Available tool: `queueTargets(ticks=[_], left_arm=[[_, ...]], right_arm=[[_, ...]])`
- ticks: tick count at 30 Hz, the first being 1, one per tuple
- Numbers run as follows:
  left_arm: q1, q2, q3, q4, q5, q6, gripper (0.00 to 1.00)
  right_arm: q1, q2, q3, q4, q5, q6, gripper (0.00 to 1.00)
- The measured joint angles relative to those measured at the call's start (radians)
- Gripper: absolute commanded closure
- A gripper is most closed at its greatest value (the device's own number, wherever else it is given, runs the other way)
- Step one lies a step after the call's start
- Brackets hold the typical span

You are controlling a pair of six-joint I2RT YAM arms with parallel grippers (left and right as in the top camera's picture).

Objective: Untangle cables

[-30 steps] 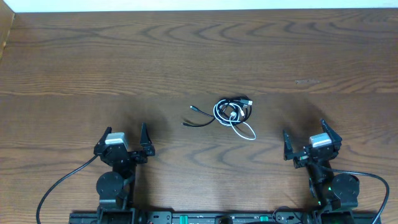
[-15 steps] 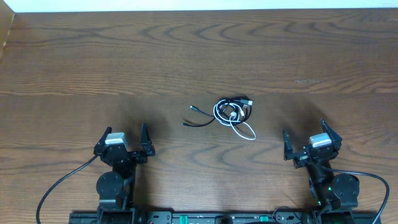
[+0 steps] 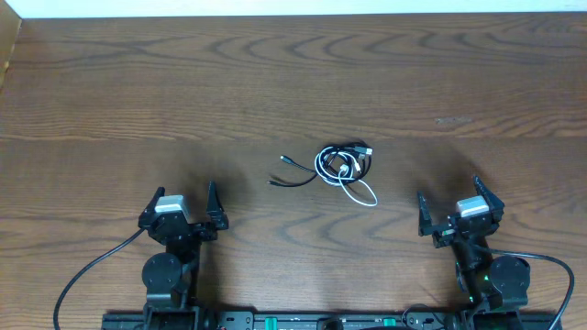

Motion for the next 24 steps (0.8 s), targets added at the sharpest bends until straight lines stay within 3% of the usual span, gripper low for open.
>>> queueTargets(ticks=[24], left_arm=[[0.000, 0.000, 0.035, -0.079, 0.003, -0.040, 0.01]], right_arm=[[0.000, 0.000, 0.000, 0.068, 0.000, 0.025, 0.01]])
